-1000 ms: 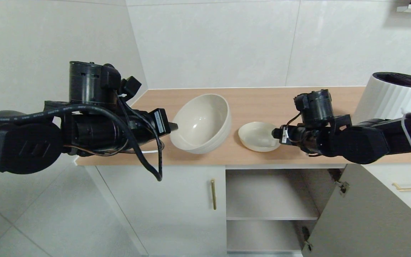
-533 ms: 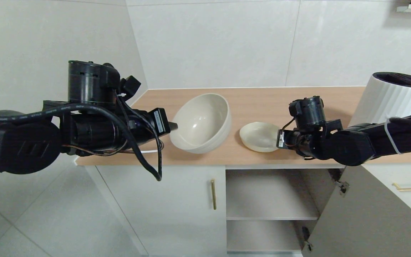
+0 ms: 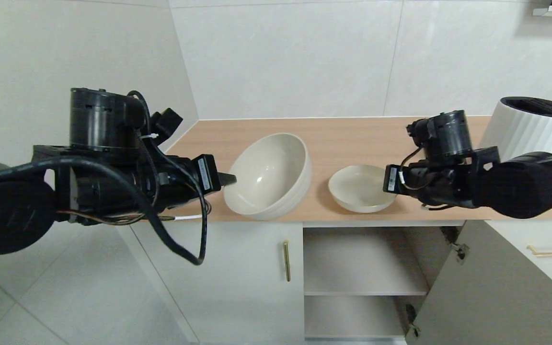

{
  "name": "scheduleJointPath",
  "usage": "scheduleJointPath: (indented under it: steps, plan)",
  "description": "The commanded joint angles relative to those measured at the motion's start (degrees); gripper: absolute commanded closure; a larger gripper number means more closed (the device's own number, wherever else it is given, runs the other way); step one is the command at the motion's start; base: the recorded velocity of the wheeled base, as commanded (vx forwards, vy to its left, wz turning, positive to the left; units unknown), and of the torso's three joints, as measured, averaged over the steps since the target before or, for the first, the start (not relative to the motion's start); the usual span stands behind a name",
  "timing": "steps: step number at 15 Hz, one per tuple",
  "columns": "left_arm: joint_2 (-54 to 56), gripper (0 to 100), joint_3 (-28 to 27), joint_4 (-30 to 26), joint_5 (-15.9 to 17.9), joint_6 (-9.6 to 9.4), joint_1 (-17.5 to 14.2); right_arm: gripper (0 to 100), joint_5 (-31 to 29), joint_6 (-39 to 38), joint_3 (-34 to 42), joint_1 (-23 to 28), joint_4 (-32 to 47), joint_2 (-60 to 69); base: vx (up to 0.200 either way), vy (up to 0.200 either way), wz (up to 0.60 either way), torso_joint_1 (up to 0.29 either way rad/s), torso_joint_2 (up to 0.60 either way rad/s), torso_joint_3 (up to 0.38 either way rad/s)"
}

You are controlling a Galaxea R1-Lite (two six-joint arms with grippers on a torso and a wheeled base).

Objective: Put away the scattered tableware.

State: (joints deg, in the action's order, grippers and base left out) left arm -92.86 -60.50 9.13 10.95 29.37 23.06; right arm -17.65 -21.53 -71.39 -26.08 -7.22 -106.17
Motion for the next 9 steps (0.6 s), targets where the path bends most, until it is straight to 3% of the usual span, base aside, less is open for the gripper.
scheduleJointPath:
  steps: [1,4,9]
  plan:
    - [5.8,100,4.4,0.0,2.5,-0.01,0.0,100,5.4,-0.1,3.6,0.1,6.0,11.1,0.000,0.000,0.00,0.000,0.00,0.000]
    - [10.4,100,9.9,0.0,7.4,-0.45,0.0,100,11.4,-1.5,8.2,1.2,9.7,16.3,0.000,0.000,0.00,0.000,0.00,0.000]
    - [8.7,100,12.8,0.0,7.5,-0.45,0.5,100,14.8,-1.5,13.5,1.1,9.3,18.9,0.000,0.000,0.00,0.000,0.00,0.000]
